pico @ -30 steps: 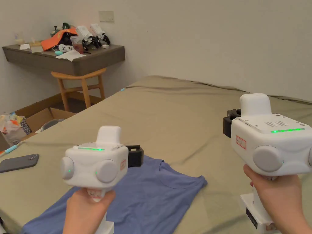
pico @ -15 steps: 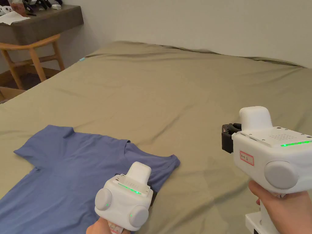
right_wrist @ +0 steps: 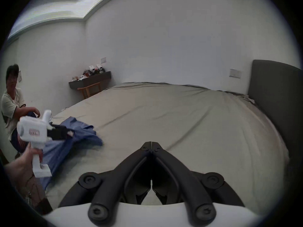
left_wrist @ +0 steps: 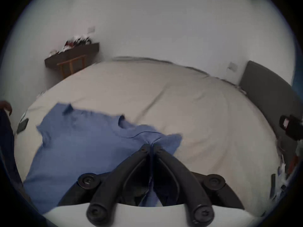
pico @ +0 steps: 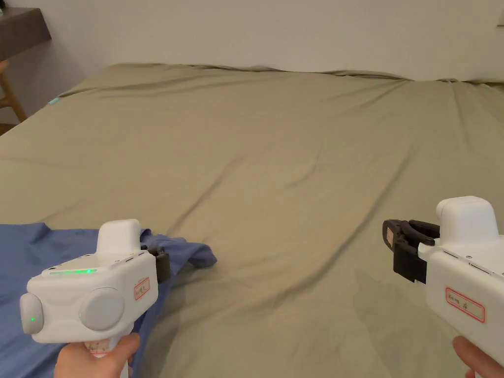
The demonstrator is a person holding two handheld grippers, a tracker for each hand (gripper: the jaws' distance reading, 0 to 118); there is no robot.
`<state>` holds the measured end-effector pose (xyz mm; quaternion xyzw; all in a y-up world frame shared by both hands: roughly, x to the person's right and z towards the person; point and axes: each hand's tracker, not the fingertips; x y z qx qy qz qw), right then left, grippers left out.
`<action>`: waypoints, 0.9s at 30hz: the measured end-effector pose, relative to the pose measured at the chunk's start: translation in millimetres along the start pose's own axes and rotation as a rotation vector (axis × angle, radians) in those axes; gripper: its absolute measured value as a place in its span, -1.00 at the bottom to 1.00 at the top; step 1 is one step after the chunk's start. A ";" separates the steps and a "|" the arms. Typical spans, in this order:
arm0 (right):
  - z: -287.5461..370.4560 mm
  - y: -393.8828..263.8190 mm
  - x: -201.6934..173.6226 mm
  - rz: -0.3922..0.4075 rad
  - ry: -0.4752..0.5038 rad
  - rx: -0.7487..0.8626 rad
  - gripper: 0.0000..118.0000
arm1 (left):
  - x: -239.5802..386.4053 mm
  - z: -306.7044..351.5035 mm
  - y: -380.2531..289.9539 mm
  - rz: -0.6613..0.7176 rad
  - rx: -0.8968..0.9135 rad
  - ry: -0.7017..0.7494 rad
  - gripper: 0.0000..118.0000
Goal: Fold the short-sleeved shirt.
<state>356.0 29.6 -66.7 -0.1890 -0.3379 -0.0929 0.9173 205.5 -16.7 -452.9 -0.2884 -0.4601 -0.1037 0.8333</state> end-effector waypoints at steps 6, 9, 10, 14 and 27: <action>110.2 -2.5 56.4 -0.038 -0.184 0.071 -0.96 | 133.2 30.8 32.2 -0.187 0.057 -0.243 -1.00; 163.2 -9.1 79.7 -0.023 -0.307 0.085 -0.96 | 231.3 37.8 13.8 -0.293 0.000 -0.430 -1.00; 181.8 -12.6 86.7 -0.017 -0.345 0.085 -0.96 | 266.3 40.2 2.1 -0.338 -0.019 -0.486 -1.00; 243.7 -26.0 104.9 -0.015 -0.472 0.082 -0.96 | 386.4 67.9 -64.0 -0.495 -0.110 -0.739 -1.00; 285.0 -63.6 119.7 -0.079 -0.549 0.042 -0.96 | 441.4 79.0 -163.6 -0.566 -0.429 -0.800 0.66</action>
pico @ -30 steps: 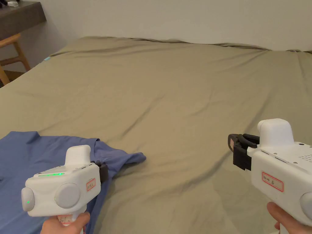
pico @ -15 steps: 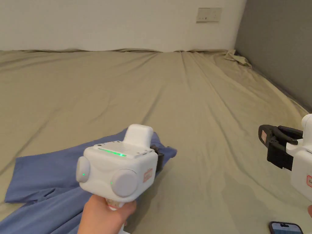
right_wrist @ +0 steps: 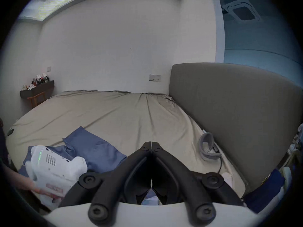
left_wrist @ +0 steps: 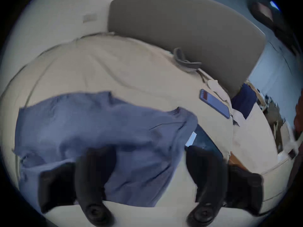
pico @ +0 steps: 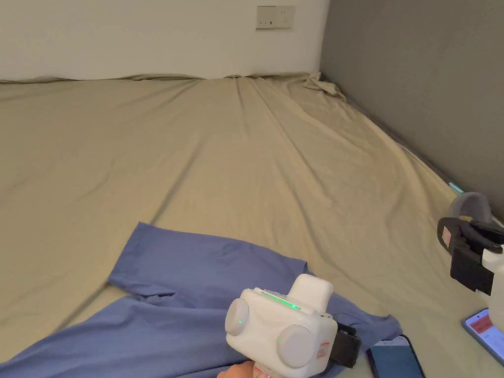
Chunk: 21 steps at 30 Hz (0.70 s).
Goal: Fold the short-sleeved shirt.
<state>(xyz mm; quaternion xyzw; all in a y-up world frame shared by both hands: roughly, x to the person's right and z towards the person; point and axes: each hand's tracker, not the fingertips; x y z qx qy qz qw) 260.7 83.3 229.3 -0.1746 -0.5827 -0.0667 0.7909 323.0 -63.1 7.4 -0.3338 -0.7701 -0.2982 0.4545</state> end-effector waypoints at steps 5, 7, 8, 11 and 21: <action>-10.4 1.7 -31.3 -0.006 0.087 0.006 -0.96 | -52.5 103.7 -4.6 0.072 0.164 0.083 0.66; -17.3 4.4 -44.7 -0.005 0.132 0.004 -0.96 | -75.3 165.4 -23.5 0.130 0.258 0.153 0.11; -17.3 3.8 -54.8 -0.009 0.161 0.005 -0.96 | -97.5 198.1 -31.4 0.170 0.323 0.175 -0.76; -24.8 1.0 -80.3 -0.009 0.224 -0.005 -0.96 | -121.9 273.8 -89.6 0.312 0.426 0.444 -1.00; -46.2 4.4 -141.9 0.029 0.342 -0.036 -0.96 | -236.9 334.4 -185.7 0.760 0.429 0.597 -0.70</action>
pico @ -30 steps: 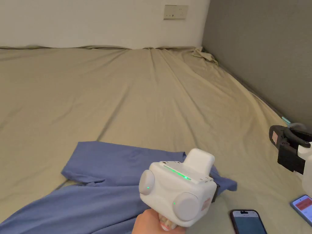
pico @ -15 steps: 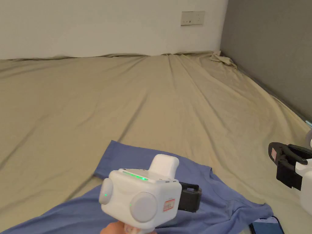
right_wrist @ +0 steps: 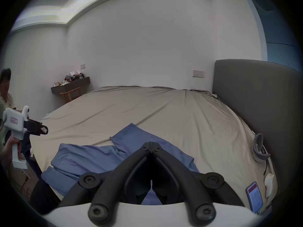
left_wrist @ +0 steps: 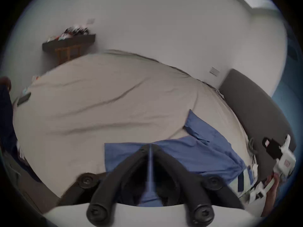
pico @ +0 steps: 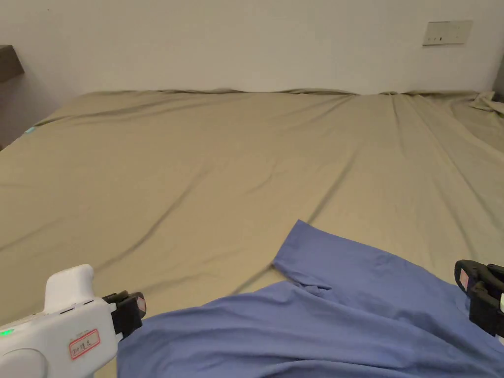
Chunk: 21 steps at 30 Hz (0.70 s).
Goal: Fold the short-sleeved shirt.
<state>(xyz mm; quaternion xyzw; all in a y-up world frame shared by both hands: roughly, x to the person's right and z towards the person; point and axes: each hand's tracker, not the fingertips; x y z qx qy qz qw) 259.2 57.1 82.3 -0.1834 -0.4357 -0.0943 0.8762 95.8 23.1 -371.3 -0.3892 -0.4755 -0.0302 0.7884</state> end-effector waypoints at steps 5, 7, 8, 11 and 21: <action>-15.2 1.5 -5.5 0.028 0.012 -0.034 -0.96 | -22.3 -91.3 -0.6 -0.030 -0.193 0.165 0.71; -25.3 -0.1 -4.1 0.033 0.014 -0.058 -0.96 | -29.4 -119.7 -12.6 -0.083 -0.244 0.207 0.71; -29.3 -1.4 -4.3 0.038 0.011 -0.071 -0.96 | -33.5 -133.5 -15.9 -0.081 -0.270 0.234 0.71; -42.7 -4.1 -3.7 0.048 0.014 -0.100 -0.96 | -45.1 -151.4 -31.4 -0.091 -0.281 0.259 0.56; -76.8 -8.5 -5.1 0.044 0.035 -0.164 -0.60 | -21.2 -112.7 -32.5 -0.145 -0.176 0.203 -0.99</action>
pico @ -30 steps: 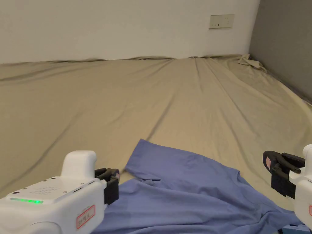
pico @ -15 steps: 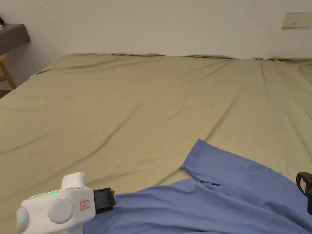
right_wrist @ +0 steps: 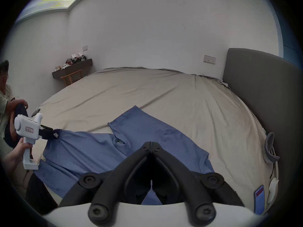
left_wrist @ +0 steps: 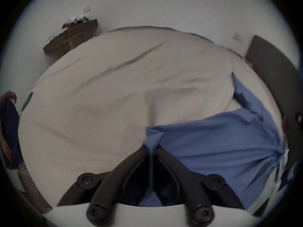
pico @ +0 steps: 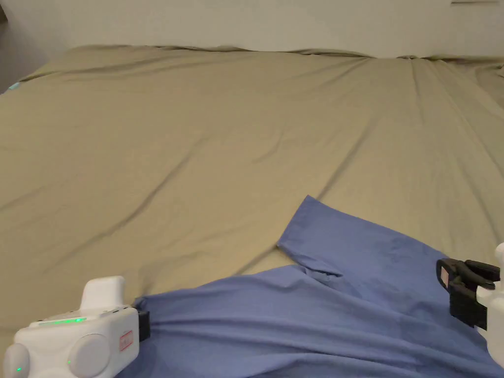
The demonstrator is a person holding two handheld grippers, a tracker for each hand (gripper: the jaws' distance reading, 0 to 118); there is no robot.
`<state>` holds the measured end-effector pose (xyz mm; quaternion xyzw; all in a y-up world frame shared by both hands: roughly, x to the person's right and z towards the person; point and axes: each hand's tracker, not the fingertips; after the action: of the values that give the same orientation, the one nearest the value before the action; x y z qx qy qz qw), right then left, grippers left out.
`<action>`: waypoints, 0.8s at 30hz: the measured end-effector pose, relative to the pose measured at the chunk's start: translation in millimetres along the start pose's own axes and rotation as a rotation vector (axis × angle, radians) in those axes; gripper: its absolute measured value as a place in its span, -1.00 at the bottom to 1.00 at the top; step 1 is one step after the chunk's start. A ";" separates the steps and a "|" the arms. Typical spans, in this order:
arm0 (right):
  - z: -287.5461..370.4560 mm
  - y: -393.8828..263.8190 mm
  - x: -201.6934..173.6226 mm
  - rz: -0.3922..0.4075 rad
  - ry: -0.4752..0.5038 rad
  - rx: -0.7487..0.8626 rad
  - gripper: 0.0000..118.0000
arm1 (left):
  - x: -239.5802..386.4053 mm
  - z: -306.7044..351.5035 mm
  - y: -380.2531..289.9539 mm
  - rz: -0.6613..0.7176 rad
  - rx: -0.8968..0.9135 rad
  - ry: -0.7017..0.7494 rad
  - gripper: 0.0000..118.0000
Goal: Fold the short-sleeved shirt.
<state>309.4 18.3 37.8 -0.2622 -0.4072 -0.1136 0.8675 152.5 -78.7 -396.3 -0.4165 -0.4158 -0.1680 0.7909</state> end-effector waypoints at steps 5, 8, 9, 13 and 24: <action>-23.5 36.8 41.1 -0.092 0.040 -0.066 1.00 | -2.2 51.2 13.5 0.102 0.138 -0.110 -0.99; -63.5 50.8 76.4 -0.153 0.006 -0.160 1.00 | 6.6 68.4 11.1 0.085 0.149 -0.112 -0.99; -79.7 50.7 86.2 -0.159 -0.011 -0.194 1.00 | 8.7 69.9 10.4 0.079 0.154 -0.110 -0.99; -171.2 39.3 119.7 -0.139 -0.123 -0.461 1.00 | 16.3 70.0 4.7 0.082 0.133 -0.111 -0.99; -213.3 15.8 69.4 0.158 -0.151 -0.554 -0.92 | 24.3 68.1 16.2 0.067 0.132 -0.107 -0.99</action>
<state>498.5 -84.1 -28.0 -0.5276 -0.4023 -0.1329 0.7362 141.7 -12.7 -364.5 -0.3853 -0.4535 -0.0913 0.7984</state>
